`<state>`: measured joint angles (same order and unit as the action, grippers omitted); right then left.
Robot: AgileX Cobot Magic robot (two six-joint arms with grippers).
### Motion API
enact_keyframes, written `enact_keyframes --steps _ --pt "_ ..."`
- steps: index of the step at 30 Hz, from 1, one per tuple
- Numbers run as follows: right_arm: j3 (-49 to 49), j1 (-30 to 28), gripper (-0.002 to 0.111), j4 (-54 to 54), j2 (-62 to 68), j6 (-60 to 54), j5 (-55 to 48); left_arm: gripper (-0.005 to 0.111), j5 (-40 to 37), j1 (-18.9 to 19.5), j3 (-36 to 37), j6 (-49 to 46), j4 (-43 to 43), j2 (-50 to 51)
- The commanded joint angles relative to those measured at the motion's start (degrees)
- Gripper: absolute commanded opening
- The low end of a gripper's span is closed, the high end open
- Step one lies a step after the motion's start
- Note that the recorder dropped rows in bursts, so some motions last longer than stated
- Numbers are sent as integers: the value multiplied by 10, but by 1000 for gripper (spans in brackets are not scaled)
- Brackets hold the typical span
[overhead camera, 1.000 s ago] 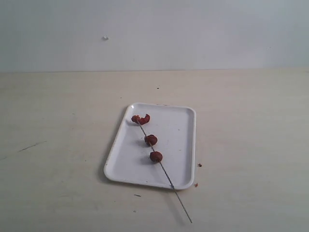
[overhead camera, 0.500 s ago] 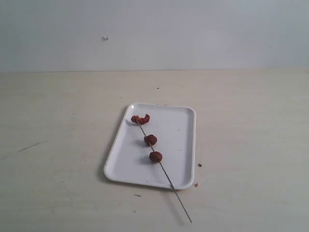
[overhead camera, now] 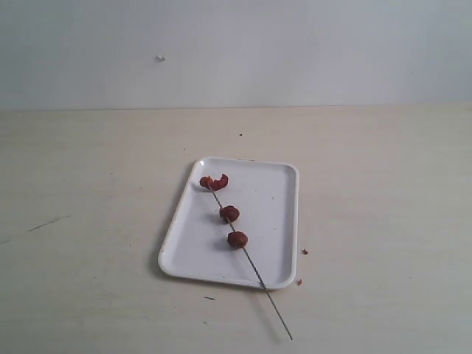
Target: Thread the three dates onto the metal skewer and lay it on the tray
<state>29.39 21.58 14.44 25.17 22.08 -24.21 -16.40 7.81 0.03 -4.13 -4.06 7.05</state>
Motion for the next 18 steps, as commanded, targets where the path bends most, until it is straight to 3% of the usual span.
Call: enact_keyframes --steps 1,4,6,9,14,18 --pt "-4 -109 0 -244 14 -313 4 0 3 2 0 0 -2 -5" --pt "-6 -131 0 -253 17 -359 -47 0 3 2 0 0 -2 -5" --pt "-34 -133 0 -245 32 -345 -25 0 3 2 0 0 -2 -5" --pt "-87 -133 0 -205 40 -267 10 0 3 2 0 0 -2 -5" --pt "-159 -133 0 7 -6 -57 35 0 3 2 0 0 -2 -5" --pt "-209 -133 0 23 -43 -40 45 0 3 2 0 0 -2 -5"
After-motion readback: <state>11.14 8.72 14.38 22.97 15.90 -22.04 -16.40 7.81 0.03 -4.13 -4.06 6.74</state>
